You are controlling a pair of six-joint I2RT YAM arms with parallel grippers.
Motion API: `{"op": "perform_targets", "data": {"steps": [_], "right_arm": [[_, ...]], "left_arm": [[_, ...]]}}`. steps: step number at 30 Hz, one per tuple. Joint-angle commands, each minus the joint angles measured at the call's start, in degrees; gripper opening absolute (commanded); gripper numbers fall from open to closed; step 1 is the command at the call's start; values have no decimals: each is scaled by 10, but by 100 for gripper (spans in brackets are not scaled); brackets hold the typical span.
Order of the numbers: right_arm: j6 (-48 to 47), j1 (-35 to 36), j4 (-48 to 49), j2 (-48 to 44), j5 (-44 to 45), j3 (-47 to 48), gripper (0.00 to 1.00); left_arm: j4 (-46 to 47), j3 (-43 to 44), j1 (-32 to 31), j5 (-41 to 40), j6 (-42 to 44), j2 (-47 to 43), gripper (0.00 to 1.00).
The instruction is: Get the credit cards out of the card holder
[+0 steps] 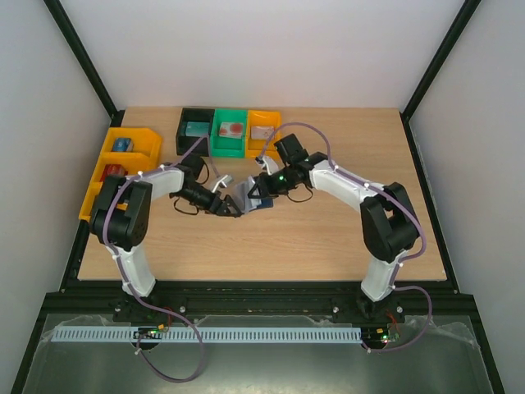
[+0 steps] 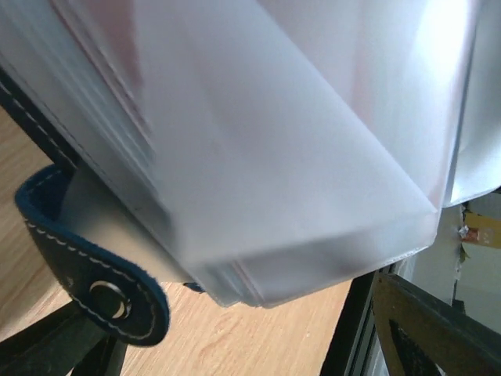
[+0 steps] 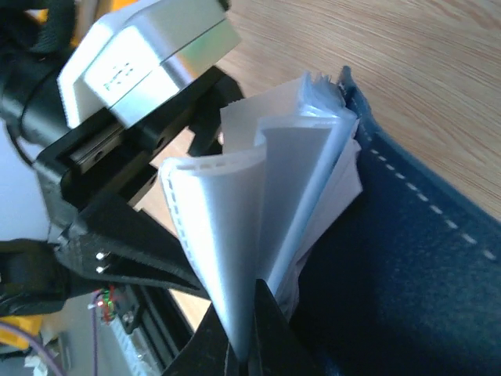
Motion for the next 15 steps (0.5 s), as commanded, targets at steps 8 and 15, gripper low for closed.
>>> {"op": "perform_targets", "data": {"steps": [8, 15], "right_arm": [[-195, 5, -173, -72, -46, 144, 2], [-271, 20, -184, -132, -49, 185, 2]], "left_arm": [[-219, 87, 70, 68, 271, -116, 87], [-365, 155, 94, 115, 416, -181, 95]]}}
